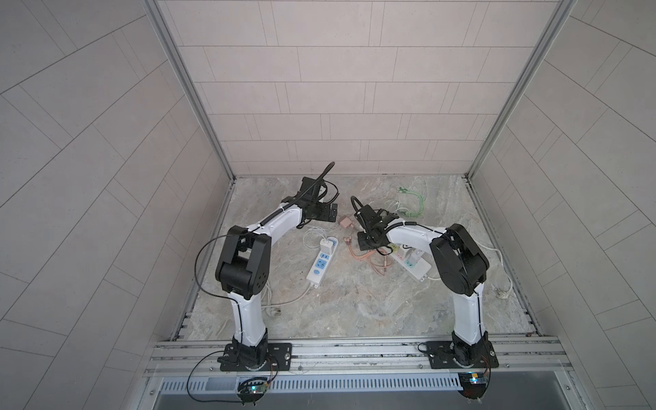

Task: Insert the plug
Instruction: 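Lower the left gripper onto the pink charger and close on it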

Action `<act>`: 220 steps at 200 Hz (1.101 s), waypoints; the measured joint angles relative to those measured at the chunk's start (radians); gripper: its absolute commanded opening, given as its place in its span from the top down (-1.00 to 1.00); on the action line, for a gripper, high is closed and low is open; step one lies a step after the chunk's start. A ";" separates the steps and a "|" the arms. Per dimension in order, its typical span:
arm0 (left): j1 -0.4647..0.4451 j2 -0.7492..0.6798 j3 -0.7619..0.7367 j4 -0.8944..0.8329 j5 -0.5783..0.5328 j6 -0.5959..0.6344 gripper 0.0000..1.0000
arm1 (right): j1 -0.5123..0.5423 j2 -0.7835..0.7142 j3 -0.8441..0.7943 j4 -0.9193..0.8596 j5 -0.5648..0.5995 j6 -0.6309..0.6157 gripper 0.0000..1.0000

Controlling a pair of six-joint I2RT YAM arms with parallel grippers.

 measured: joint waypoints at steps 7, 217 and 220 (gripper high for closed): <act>-0.007 0.003 0.009 -0.005 0.003 0.014 -0.99 | 0.000 -0.018 -0.026 0.007 -0.005 0.003 0.96; -0.344 -0.035 -0.216 0.081 -0.020 0.713 -1.00 | -0.106 -0.506 -0.555 -0.030 -0.231 -0.072 0.41; -0.348 -0.037 -0.217 0.086 -0.018 0.719 -0.99 | -0.107 -0.514 -0.556 -0.035 -0.235 -0.068 0.41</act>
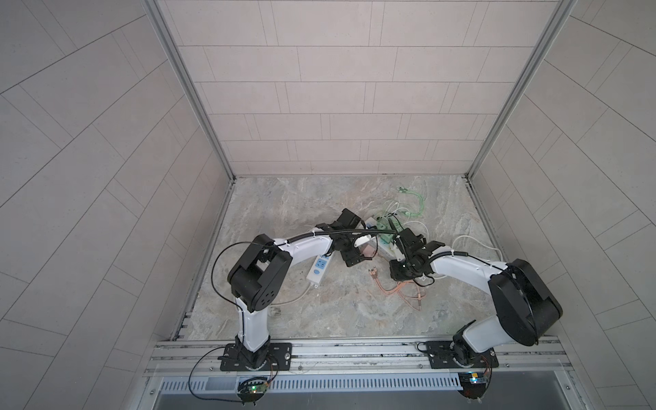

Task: Insert the plug
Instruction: 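Lower the left gripper onto the pink charger and close on it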

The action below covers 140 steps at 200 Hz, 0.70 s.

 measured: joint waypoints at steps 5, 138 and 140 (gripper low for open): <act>-0.004 -0.002 -0.001 0.007 0.001 0.008 -0.99 | -0.003 -0.014 -0.002 -0.005 -0.005 -0.005 0.40; -0.054 -0.004 -0.066 0.119 0.034 0.248 -0.99 | -0.063 -0.331 -0.102 -0.079 -0.088 -0.005 0.38; -0.055 -0.002 -0.066 0.121 0.036 0.251 -0.99 | -0.064 -0.334 -0.104 -0.080 -0.089 -0.005 0.37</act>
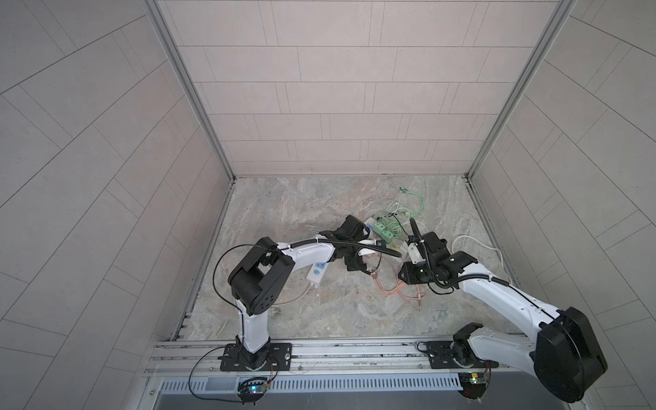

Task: Insert the plug
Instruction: 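Lower the left gripper onto the pink charger and close on it, then lift the pink charger with the left gripper while the right gripper approaches it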

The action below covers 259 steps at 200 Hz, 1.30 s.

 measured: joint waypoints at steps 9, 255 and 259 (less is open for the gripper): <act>-0.002 0.008 0.000 0.010 0.007 0.010 -0.99 | -0.004 -0.013 -0.006 0.000 -0.004 0.000 0.37; -0.018 0.182 0.241 -0.289 0.032 0.071 -0.50 | -0.063 -0.119 -0.047 0.003 -0.051 0.006 0.38; -0.019 0.182 0.241 -0.290 0.032 0.070 -0.50 | -0.063 -0.119 -0.047 0.003 -0.051 0.006 0.38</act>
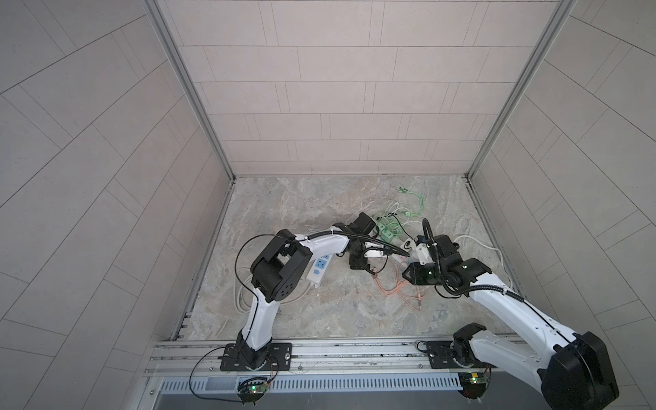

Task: Insert the plug
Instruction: 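Lift the pink charger with the left gripper while the right gripper approaches it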

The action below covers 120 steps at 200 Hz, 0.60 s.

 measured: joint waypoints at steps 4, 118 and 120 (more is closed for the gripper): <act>0.000 0.000 0.000 -0.001 -0.002 -0.003 -0.47 | 0.000 0.000 0.000 0.000 0.000 0.000 0.38; -0.005 -0.026 -0.053 0.064 -0.002 -0.197 0.26 | 0.005 -0.095 -0.150 0.178 -0.103 0.179 0.37; -0.005 -0.030 -0.060 0.066 0.001 -0.204 0.26 | 0.006 -0.097 -0.151 0.183 -0.104 0.185 0.37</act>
